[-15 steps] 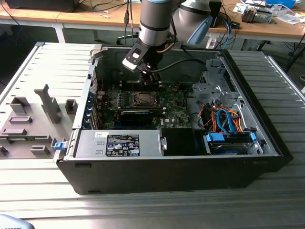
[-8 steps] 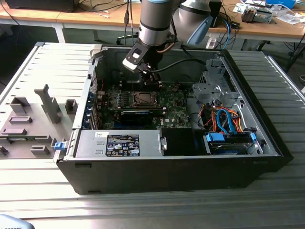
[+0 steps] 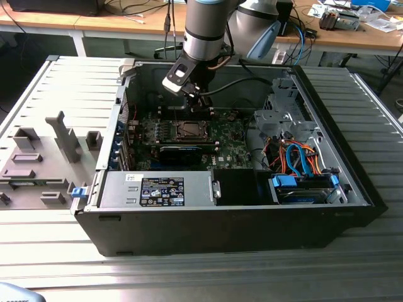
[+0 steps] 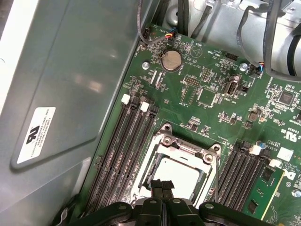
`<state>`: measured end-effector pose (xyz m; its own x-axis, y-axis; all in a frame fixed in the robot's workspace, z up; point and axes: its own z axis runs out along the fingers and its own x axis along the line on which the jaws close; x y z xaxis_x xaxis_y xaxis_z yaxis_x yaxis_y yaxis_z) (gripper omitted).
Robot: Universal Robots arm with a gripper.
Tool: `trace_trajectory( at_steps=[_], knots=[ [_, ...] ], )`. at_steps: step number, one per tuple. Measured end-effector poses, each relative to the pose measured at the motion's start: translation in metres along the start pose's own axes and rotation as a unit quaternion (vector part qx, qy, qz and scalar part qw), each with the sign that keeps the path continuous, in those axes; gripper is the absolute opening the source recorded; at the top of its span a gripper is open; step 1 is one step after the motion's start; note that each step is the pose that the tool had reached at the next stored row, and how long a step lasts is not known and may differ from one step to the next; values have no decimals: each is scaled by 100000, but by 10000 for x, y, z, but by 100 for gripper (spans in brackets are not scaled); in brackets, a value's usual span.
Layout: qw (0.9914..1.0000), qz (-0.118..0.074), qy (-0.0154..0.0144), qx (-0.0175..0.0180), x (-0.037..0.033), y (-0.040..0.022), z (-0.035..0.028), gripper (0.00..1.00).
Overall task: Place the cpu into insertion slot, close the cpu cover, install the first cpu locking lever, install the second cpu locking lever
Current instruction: 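Install the first cpu locking lever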
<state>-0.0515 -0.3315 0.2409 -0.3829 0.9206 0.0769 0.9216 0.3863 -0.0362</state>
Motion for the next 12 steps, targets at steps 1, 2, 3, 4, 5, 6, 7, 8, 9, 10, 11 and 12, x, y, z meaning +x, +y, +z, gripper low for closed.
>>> trace_trajectory(
  at_steps=[1,2,3,4,5,6,7,8,9,10,11,12],
  knots=[
    [100000,-48,-2,5,0,0,0,11],
    [100000,-126,-6,11,0,0,0,11],
    [100000,-189,-8,15,0,0,0,11],
    [100000,-239,-7,18,0,0,0,11],
    [100000,-308,-13,25,0,0,0,11],
    [99999,-364,-12,28,0,0,0,11],
    [99999,-405,-15,31,0,0,0,11],
    [99999,-455,-15,33,0,0,0,11],
    [99999,-498,-18,40,0,0,0,11],
    [99998,-563,-22,46,0,0,0,11],
    [99998,-601,-23,46,0,0,0,11],
    [99998,-659,-24,52,0,0,0,11]
  ],
)
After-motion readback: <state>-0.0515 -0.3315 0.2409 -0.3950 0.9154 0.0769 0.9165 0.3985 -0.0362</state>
